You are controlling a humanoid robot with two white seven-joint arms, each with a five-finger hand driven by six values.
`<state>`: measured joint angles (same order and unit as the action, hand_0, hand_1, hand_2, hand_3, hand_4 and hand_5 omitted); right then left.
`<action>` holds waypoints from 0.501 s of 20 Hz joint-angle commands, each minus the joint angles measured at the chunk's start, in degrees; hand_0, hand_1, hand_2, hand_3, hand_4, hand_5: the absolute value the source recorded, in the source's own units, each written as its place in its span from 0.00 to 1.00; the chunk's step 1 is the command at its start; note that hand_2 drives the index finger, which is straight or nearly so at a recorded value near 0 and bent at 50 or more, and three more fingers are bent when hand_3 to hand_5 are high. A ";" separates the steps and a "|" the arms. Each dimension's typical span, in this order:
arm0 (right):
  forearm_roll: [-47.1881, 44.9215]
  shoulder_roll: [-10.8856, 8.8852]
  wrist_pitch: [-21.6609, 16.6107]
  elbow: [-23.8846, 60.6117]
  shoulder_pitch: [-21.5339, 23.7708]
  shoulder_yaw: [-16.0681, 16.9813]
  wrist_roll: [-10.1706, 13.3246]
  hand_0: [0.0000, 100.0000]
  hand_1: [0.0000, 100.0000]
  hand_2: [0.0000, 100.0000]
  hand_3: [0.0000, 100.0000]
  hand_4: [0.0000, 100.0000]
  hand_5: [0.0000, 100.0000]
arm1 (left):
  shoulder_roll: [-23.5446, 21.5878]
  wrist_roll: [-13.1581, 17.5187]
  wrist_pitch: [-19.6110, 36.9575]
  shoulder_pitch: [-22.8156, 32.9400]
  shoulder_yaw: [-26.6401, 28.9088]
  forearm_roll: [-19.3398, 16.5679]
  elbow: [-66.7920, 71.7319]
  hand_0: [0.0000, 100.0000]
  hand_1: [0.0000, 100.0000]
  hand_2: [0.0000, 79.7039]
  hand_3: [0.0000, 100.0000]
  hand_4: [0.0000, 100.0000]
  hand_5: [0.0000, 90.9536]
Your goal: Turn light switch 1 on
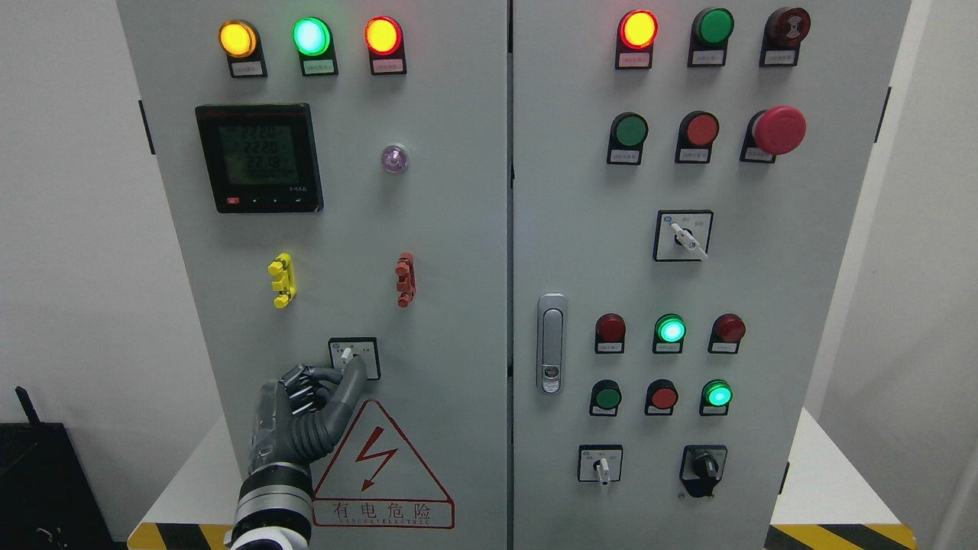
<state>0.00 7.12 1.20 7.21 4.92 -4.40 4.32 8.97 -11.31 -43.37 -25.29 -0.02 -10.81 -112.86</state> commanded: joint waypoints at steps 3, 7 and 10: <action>-1.41 0.00 0.03 0.00 0.00 0.00 -0.01 0.00 0.00 0.00 0.00 0.00 0.00 | 0.00 0.14 -0.05 -0.02 -1.92 0.09 0.00 0.58 0.62 0.77 0.95 0.94 0.94; -1.41 0.00 -0.05 0.00 0.00 0.00 -0.01 0.00 0.00 0.00 0.00 0.00 0.00 | 0.00 0.14 -0.05 -0.11 -2.01 0.35 0.00 0.62 0.62 0.77 0.95 0.94 0.94; -1.41 0.00 -0.05 0.00 0.00 0.00 -0.01 0.00 0.00 0.00 0.00 0.00 0.00 | 0.00 0.14 -0.05 -0.11 -2.01 0.44 0.00 0.68 0.63 0.77 0.96 0.95 0.94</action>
<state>0.00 7.12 1.20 7.21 4.92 -4.40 4.32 8.95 -11.56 -43.50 -25.35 -0.83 -10.60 -112.85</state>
